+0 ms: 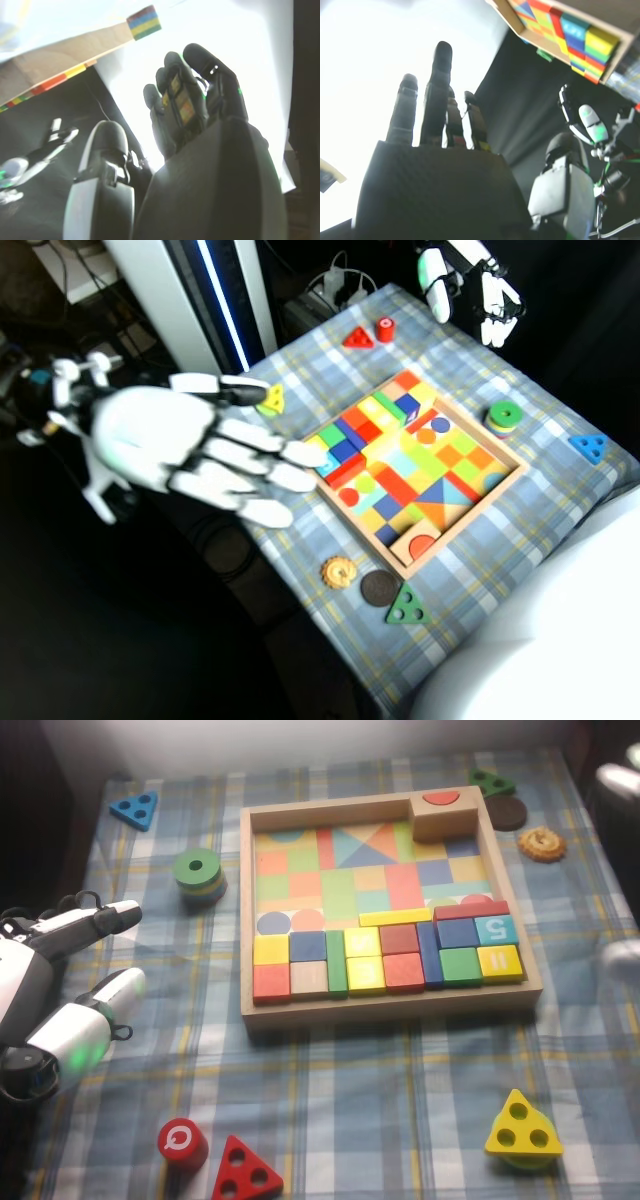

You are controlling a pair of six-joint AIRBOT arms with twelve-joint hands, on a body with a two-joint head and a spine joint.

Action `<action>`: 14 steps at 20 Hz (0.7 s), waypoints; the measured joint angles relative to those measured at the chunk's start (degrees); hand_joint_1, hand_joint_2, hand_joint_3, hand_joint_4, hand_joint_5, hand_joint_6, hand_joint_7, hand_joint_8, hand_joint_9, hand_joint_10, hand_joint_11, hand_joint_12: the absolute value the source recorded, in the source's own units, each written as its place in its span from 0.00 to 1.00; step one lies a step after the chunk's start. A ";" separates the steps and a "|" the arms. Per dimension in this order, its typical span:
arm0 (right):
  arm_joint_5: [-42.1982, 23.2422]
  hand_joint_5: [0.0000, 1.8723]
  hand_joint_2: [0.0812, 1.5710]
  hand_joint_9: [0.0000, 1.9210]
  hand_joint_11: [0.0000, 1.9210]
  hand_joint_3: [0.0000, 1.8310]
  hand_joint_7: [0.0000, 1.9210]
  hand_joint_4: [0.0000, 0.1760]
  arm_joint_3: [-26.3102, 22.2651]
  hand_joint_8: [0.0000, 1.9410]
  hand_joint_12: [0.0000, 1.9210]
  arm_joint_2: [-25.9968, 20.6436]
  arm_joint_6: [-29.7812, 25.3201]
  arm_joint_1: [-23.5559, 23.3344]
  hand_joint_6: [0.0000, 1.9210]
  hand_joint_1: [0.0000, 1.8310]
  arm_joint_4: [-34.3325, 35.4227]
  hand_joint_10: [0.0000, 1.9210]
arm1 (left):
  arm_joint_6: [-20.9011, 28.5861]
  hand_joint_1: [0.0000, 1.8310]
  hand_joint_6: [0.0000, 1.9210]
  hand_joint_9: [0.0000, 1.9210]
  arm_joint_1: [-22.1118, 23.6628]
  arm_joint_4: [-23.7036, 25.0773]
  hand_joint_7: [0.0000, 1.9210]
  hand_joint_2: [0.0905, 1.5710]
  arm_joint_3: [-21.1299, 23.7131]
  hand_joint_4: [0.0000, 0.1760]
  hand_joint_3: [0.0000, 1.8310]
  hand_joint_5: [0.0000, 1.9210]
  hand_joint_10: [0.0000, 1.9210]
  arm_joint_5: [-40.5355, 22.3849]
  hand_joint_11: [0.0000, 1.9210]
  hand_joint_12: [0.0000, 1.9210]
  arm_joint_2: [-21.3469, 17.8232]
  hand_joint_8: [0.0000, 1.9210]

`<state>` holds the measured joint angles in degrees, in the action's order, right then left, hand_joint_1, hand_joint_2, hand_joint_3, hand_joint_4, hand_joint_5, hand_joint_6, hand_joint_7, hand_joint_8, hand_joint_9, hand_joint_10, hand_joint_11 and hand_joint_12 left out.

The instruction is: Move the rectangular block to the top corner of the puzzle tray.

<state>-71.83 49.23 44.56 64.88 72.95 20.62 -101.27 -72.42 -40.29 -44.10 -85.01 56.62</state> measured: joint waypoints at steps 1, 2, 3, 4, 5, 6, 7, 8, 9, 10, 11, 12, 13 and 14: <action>-7.54 0.05 0.57 0.00 0.00 0.00 0.03 0.00 -2.21 0.00 0.00 0.24 0.00 6.47 0.00 0.00 4.63 0.00 | 0.02 0.36 0.00 0.23 0.00 0.26 0.26 0.86 0.00 0.08 0.00 0.29 0.00 -0.22 0.00 0.54 0.00 0.00; -11.52 0.05 0.59 0.00 0.00 0.01 0.03 0.00 -3.78 0.00 0.00 1.03 0.39 9.25 0.00 0.00 9.05 0.00 | 0.00 0.36 0.00 0.23 0.15 -0.42 0.26 0.86 0.00 0.03 0.00 0.29 0.00 -0.20 0.00 0.53 0.00 0.00; -15.10 0.05 0.60 0.00 0.00 0.01 0.02 0.00 -4.76 0.00 0.00 2.14 0.35 10.60 0.00 0.00 13.11 0.00 | -0.02 0.36 0.00 0.23 0.48 -1.14 0.26 0.86 0.00 0.03 0.00 0.29 0.00 -0.07 0.00 0.53 0.00 0.00; -17.44 0.06 0.59 0.00 0.00 0.01 0.03 0.00 -5.01 0.00 0.00 2.54 0.37 11.45 0.00 0.00 14.08 0.00 | 0.04 0.35 0.00 0.22 0.66 -0.92 0.26 0.86 0.00 0.01 0.00 0.29 0.00 -0.22 0.00 0.50 0.00 0.00; -19.82 0.06 0.58 0.00 0.00 0.00 0.03 0.00 -5.38 0.00 0.00 3.19 0.46 11.50 0.00 0.00 15.23 0.00 | 0.00 0.34 0.00 0.23 0.59 -0.20 0.26 0.86 0.02 0.02 0.00 0.29 0.01 -0.70 0.00 0.54 0.00 0.00; -21.31 0.06 0.57 0.00 0.00 0.00 0.03 0.00 -5.40 0.00 0.00 3.85 0.44 11.15 0.01 0.00 14.73 0.00 | 0.04 0.34 0.00 0.24 0.20 -0.04 0.27 0.86 0.35 0.06 0.00 0.29 0.01 -1.20 0.00 0.56 0.00 0.00; -21.57 0.05 0.56 0.00 0.00 0.00 0.02 0.00 -5.40 0.00 0.00 4.24 0.46 11.15 0.00 0.00 14.01 0.00 | 0.04 0.33 0.00 0.24 -0.02 -0.42 0.27 0.85 0.37 0.13 0.00 0.30 0.01 -1.14 0.00 0.59 0.00 0.00; -21.46 0.05 0.57 0.00 0.00 0.00 0.02 0.00 -5.55 0.00 0.00 4.42 0.46 11.15 0.00 0.00 13.70 0.00 | 0.02 0.31 0.00 0.24 -0.02 -0.94 0.27 0.86 0.35 0.13 0.00 0.30 0.01 -1.11 0.00 0.60 0.00 0.00; -21.40 0.06 0.57 0.00 0.00 0.00 0.03 0.00 -5.57 0.01 0.00 4.50 0.46 11.15 0.00 0.00 13.64 0.00 | 0.00 0.30 0.00 0.24 -0.02 -1.44 0.27 0.85 0.35 0.12 0.00 0.30 0.01 -1.51 0.00 0.61 0.00 0.00; -21.38 0.05 0.57 0.00 0.00 0.00 0.03 0.00 -5.57 0.00 0.00 4.50 0.46 11.15 0.00 0.00 13.73 0.00 | 0.00 0.29 0.00 0.26 -0.02 -1.62 0.28 0.85 0.35 0.12 0.00 0.30 0.01 -1.60 0.00 0.65 0.00 0.00; -21.44 0.06 0.57 0.00 0.00 0.00 0.04 0.00 -5.57 0.01 0.00 4.50 0.46 11.15 0.00 0.00 13.81 0.00 | 0.00 0.29 0.00 0.26 -0.02 -1.55 0.29 0.85 0.35 0.09 0.00 0.30 0.01 -1.57 0.00 0.67 0.00 0.00; -21.51 0.06 0.58 0.00 0.00 0.00 0.04 0.00 -5.57 0.01 0.00 4.50 0.46 11.15 0.00 0.00 13.90 0.00 | 0.00 0.30 0.00 0.27 0.00 -1.22 0.29 0.85 0.35 0.05 0.00 0.31 0.01 -1.53 0.00 0.68 0.00 0.00; -21.51 0.06 0.56 0.00 0.00 0.00 0.02 0.20 -5.55 0.00 0.00 4.52 0.46 11.15 0.00 0.00 13.92 0.00 | 0.00 0.30 0.00 0.27 0.00 -0.83 0.29 0.85 0.35 0.12 0.00 0.31 0.01 -1.51 0.00 0.68 0.00 0.00; -21.51 0.06 0.58 0.00 0.00 0.00 0.01 0.17 -5.53 0.00 0.00 4.52 0.46 11.15 0.00 0.00 13.92 0.00 | 0.00 0.31 0.00 0.27 0.00 -0.66 0.29 0.85 0.35 0.10 0.00 0.31 0.01 -1.46 0.00 0.68 0.00 0.00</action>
<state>-93.34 43.70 49.08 65.34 84.09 34.54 -101.27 -72.42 -40.95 -43.75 -86.48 56.62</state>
